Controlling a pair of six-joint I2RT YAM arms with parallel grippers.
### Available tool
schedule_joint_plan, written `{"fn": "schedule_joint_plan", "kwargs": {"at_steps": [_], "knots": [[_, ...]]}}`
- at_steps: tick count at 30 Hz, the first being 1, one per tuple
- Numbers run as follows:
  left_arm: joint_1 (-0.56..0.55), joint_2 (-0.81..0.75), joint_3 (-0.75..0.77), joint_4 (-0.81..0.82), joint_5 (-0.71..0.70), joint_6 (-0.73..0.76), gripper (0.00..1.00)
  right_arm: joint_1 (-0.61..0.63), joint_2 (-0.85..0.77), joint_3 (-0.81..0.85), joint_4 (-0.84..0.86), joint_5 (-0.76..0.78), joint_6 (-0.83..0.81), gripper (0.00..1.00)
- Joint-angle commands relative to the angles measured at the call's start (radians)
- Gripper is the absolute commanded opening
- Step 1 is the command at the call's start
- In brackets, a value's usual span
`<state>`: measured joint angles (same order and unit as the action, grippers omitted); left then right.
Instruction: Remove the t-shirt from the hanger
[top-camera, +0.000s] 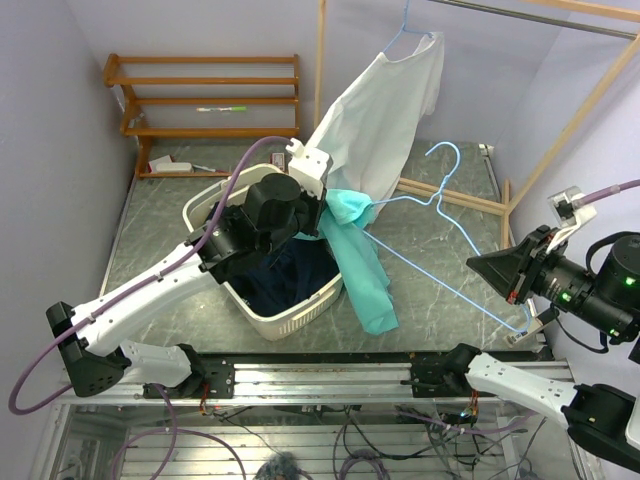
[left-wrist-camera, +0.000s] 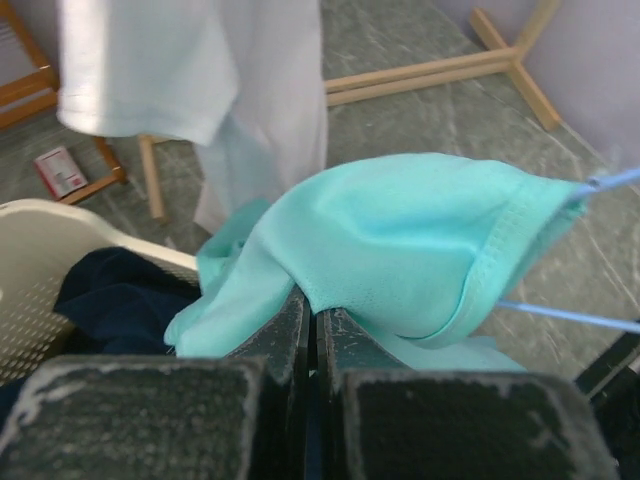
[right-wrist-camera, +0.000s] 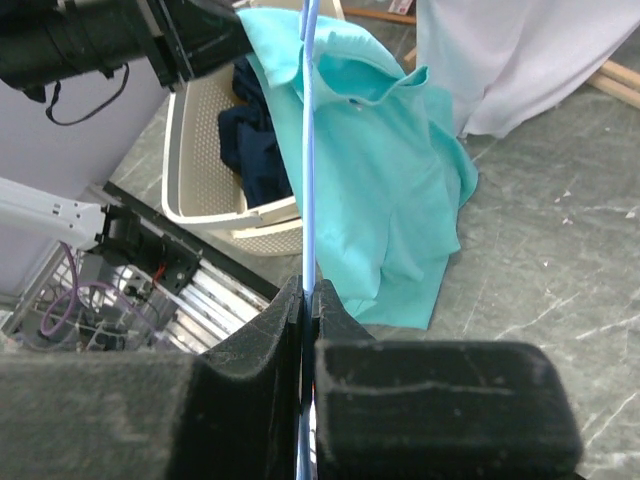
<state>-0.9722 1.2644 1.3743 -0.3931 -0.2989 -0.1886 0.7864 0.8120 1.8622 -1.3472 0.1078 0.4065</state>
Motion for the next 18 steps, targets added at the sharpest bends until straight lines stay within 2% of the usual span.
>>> {"fn": "schedule_joint_plan", "kwargs": {"at_steps": [1,10,13,16,18], "knots": [[-0.001,-0.008,0.032,-0.014,-0.169,-0.037,0.07,-0.002,-0.015,0.004,-0.030,-0.032,0.007,0.00],[-0.001,0.052,0.011,-0.095,-0.260,-0.103,0.08,-0.001,-0.025,0.131,-0.030,0.067,0.024,0.00],[0.000,0.050,-0.009,-0.088,-0.271,-0.108,0.16,0.004,-0.038,0.169,-0.030,0.094,0.034,0.00],[-0.001,0.044,-0.016,-0.089,-0.260,-0.107,0.35,0.012,-0.049,0.167,-0.030,0.108,0.048,0.00],[-0.001,0.033,-0.024,-0.073,-0.246,-0.101,0.34,0.015,-0.054,0.149,-0.032,0.098,0.046,0.00]]}}
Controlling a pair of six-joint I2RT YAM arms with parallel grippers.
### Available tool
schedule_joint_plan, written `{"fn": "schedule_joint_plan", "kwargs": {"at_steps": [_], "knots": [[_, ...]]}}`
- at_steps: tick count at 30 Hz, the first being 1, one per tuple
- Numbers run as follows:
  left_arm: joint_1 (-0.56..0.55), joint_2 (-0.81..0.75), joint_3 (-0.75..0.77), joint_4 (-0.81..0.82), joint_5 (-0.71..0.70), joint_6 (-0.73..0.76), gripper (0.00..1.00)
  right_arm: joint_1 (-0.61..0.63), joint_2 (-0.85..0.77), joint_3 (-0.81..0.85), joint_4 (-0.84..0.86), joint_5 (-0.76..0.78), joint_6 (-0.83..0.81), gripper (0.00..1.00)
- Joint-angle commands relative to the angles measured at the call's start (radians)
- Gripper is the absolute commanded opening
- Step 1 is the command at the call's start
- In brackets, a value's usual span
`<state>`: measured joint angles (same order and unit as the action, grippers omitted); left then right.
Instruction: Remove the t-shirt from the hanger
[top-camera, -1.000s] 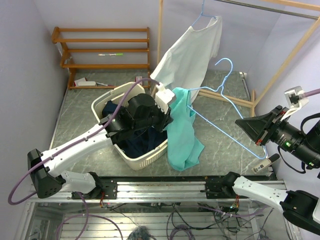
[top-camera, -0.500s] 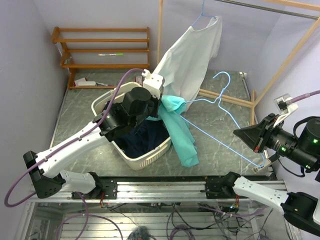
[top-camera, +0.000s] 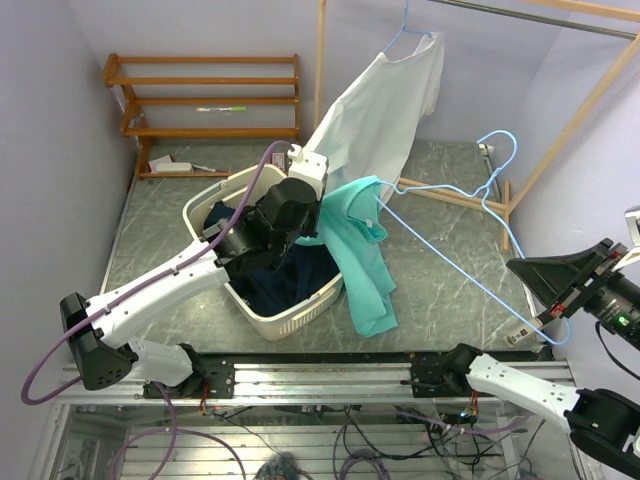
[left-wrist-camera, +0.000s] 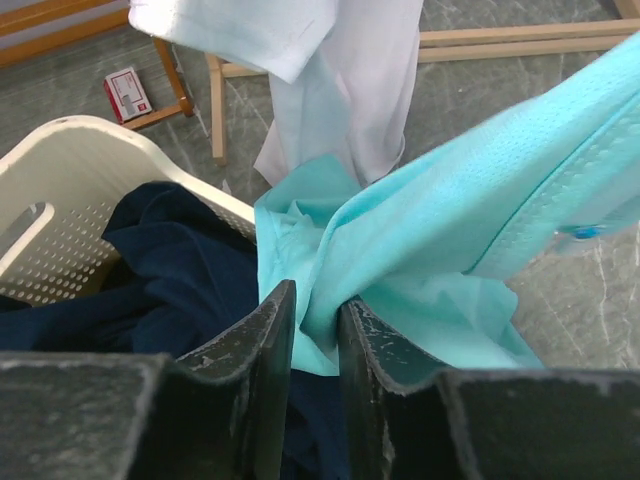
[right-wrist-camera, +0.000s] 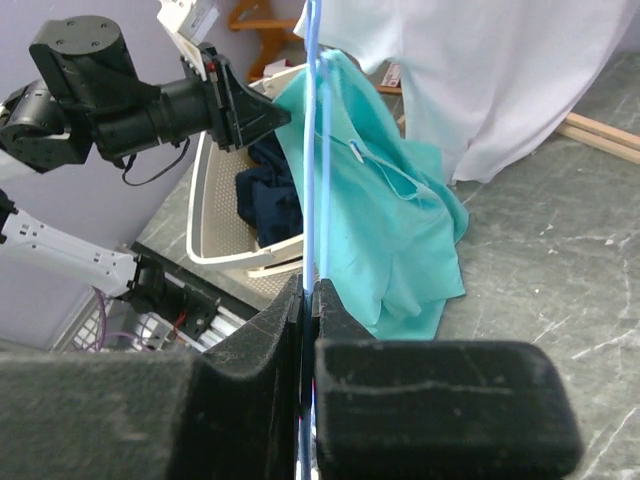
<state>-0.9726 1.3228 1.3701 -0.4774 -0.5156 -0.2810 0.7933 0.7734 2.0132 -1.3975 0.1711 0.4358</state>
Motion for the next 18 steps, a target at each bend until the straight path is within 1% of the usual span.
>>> {"fn": "schedule_joint_plan", "kwargs": {"at_steps": [1,3,4,5,6,7,9,11,16,18], "knots": [[0.000,-0.028,-0.016,0.002,-0.044,-0.010,0.31,0.013,-0.016,-0.010,0.020,0.017,0.019,0.00],[0.001,-0.036,-0.009,0.000,-0.072,-0.003,0.27,0.018,-0.014,-0.034,0.019,-0.038,0.014,0.00],[0.003,-0.038,-0.005,-0.002,-0.077,0.001,0.27,0.018,-0.012,-0.049,0.020,-0.067,0.009,0.00],[0.004,-0.041,0.004,-0.005,-0.066,0.002,0.30,0.019,-0.009,-0.071,0.020,-0.083,0.005,0.00],[0.005,-0.043,0.008,-0.006,-0.045,0.004,0.35,0.018,-0.009,-0.089,0.020,-0.074,0.009,0.00],[0.004,-0.049,0.007,-0.003,-0.021,0.004,0.43,0.019,-0.013,-0.104,0.019,-0.050,0.012,0.00],[0.005,-0.061,-0.005,0.009,0.029,0.002,0.57,0.018,-0.016,-0.126,0.018,0.042,0.020,0.00],[0.005,-0.088,-0.028,0.027,0.086,0.005,0.63,0.018,-0.007,-0.127,0.019,0.136,0.025,0.00],[0.005,-0.164,-0.080,0.059,0.194,0.032,0.74,0.021,0.051,-0.114,0.055,0.442,0.012,0.00],[0.005,-0.193,-0.097,0.056,0.208,0.044,0.75,0.023,0.089,-0.125,0.098,0.558,-0.006,0.00]]}}
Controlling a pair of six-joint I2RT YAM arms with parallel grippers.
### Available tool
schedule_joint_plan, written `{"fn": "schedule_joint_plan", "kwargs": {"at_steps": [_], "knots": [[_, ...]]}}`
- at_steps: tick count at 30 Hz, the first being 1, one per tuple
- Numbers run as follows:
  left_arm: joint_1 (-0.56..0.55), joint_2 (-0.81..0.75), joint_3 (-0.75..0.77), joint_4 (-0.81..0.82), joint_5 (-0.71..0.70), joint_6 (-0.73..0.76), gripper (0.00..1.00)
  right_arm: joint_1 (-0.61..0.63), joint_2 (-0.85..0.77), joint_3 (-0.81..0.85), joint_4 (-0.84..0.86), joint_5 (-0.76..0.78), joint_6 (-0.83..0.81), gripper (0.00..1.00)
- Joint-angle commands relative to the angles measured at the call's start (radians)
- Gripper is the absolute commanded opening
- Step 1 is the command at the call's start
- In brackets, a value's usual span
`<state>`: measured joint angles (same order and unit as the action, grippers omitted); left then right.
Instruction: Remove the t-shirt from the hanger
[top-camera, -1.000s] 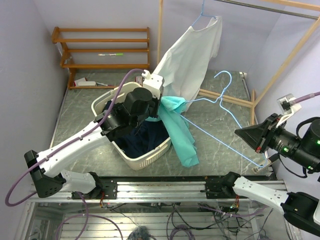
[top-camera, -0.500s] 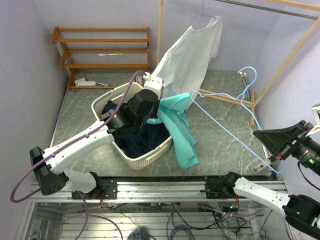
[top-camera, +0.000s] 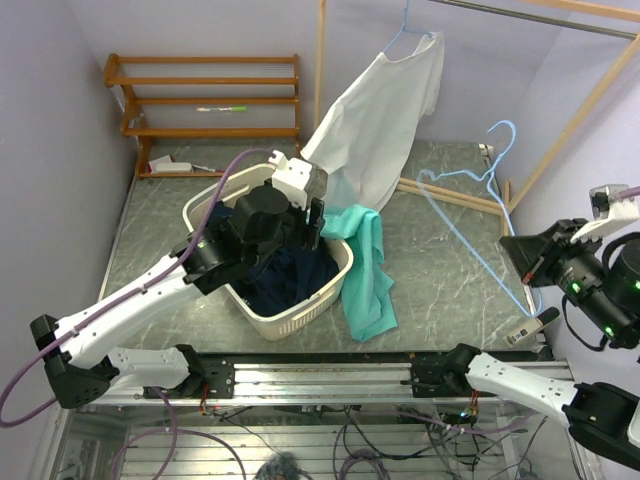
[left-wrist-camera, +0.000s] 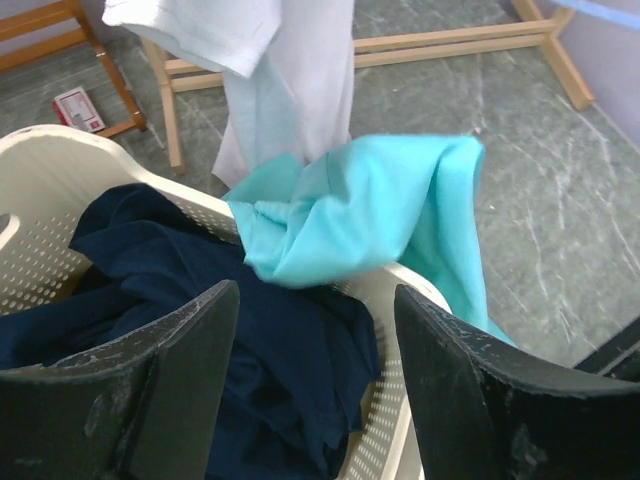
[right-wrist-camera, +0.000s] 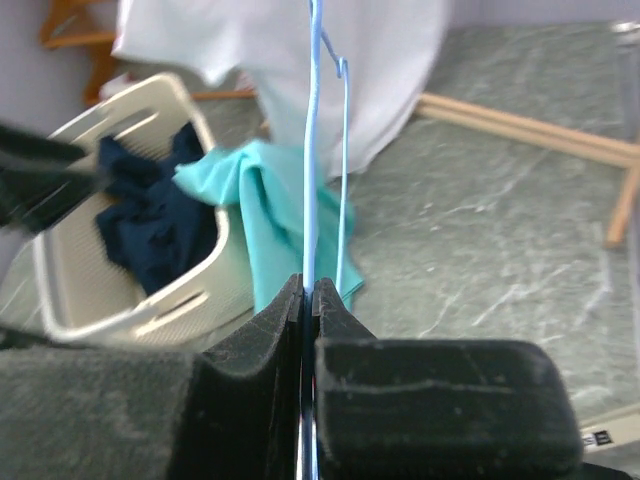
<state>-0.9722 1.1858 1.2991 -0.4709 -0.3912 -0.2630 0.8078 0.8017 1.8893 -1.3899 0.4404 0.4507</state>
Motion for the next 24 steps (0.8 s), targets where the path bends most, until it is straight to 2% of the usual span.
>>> {"fn": "schedule_joint_plan", "kwargs": {"at_steps": [1,6,12,20,24], "knots": [[0.004,-0.069,-0.033,0.047,0.086,0.031,0.75,0.014,0.076,-0.008,0.115,0.336,-0.031,0.00],[0.004,-0.131,-0.064,0.003,0.086,0.041,0.74,0.052,0.139,-0.047,0.293,0.518,-0.121,0.00],[0.004,-0.238,-0.146,-0.006,0.093,0.028,0.73,0.120,0.230,-0.031,0.527,0.592,-0.284,0.00],[0.004,-0.351,-0.216,-0.004,0.085,0.014,0.73,0.113,0.468,0.159,0.559,0.644,-0.391,0.00],[0.004,-0.370,-0.217,-0.015,0.079,0.012,0.73,0.047,0.573,0.265,0.463,0.587,-0.366,0.00]]}}
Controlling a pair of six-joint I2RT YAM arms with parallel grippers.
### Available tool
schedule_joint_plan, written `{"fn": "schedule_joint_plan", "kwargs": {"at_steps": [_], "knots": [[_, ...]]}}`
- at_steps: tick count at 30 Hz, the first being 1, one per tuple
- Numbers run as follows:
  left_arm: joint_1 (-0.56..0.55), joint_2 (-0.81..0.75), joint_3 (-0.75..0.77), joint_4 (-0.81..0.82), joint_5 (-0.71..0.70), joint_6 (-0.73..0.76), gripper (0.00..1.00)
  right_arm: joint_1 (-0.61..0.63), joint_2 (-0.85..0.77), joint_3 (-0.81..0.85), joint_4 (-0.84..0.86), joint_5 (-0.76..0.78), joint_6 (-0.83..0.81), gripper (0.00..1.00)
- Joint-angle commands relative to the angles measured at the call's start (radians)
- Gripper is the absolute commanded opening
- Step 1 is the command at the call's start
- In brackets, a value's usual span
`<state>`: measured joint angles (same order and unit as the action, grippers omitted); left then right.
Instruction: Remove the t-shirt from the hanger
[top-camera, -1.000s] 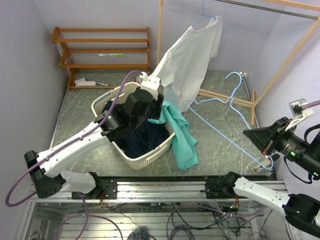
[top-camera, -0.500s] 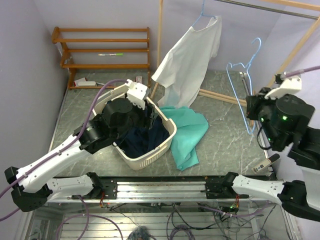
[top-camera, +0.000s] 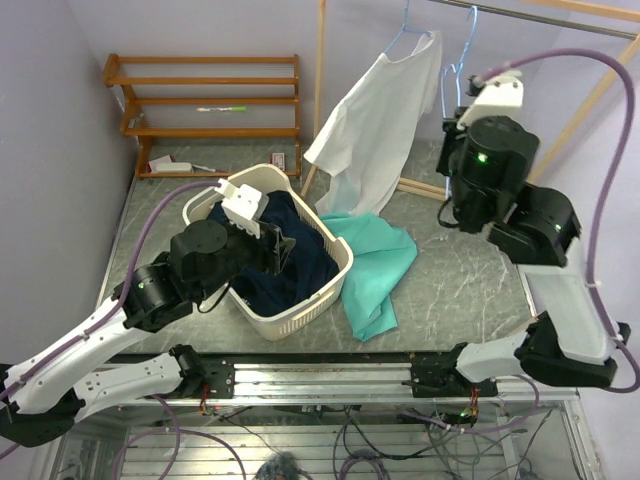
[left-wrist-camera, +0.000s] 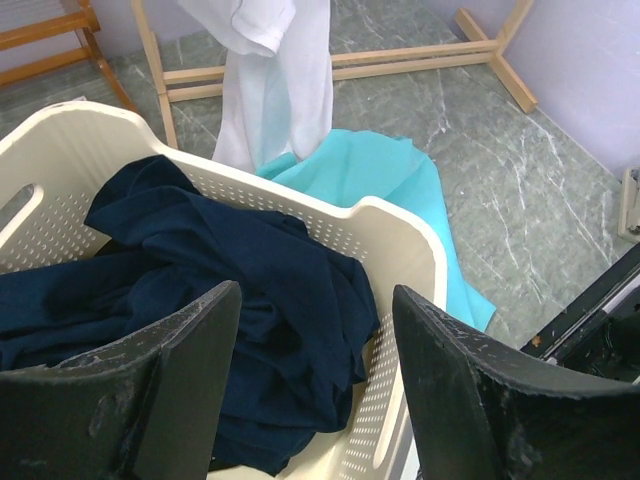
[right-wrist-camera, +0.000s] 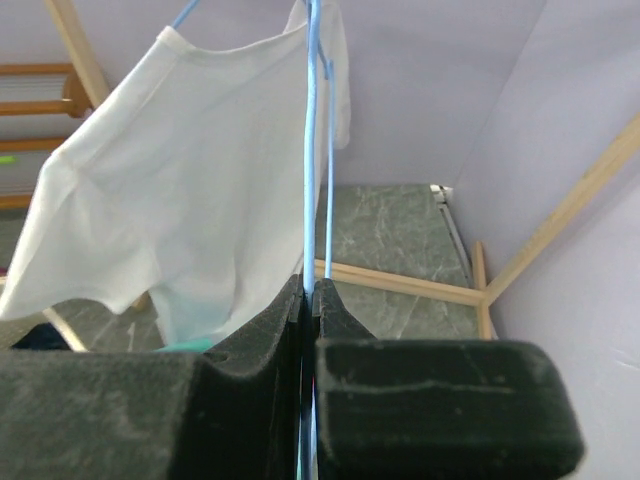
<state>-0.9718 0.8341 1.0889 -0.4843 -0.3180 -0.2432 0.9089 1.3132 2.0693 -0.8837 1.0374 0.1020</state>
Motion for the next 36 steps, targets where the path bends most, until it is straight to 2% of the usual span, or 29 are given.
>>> {"fn": "schedule_joint_plan", "kwargs": {"at_steps": [1,3,5,10,16,22,27,36], "knots": [[0.004,-0.023,-0.009,-0.004,0.004,-0.008,0.73,-0.103,0.082,0.101,-0.072,-0.075,-0.001,0.00],[0.003,-0.032,-0.015,-0.006,0.002,-0.008,0.73,-0.237,0.113,0.102,-0.135,-0.248,0.041,0.00],[0.004,-0.039,-0.019,-0.009,-0.001,-0.010,0.73,-0.345,0.119,0.020,-0.147,-0.367,0.053,0.00],[0.004,-0.052,-0.033,-0.013,-0.012,-0.014,0.73,-0.570,0.060,-0.195,-0.030,-0.585,0.067,0.00],[0.004,-0.034,-0.028,-0.020,0.007,-0.017,0.73,-0.787,0.039,-0.215,0.025,-0.839,0.113,0.00],[0.005,-0.042,-0.037,-0.018,0.020,-0.022,0.72,-0.822,-0.051,-0.278,0.158,-0.912,0.078,0.00],[0.007,-0.049,-0.040,-0.017,0.023,-0.024,0.72,-0.828,-0.099,-0.321,0.293,-0.889,0.050,0.00],[0.007,-0.067,-0.045,-0.018,0.022,-0.027,0.72,-0.830,0.000,-0.251,0.375,-0.855,0.022,0.00]]}}
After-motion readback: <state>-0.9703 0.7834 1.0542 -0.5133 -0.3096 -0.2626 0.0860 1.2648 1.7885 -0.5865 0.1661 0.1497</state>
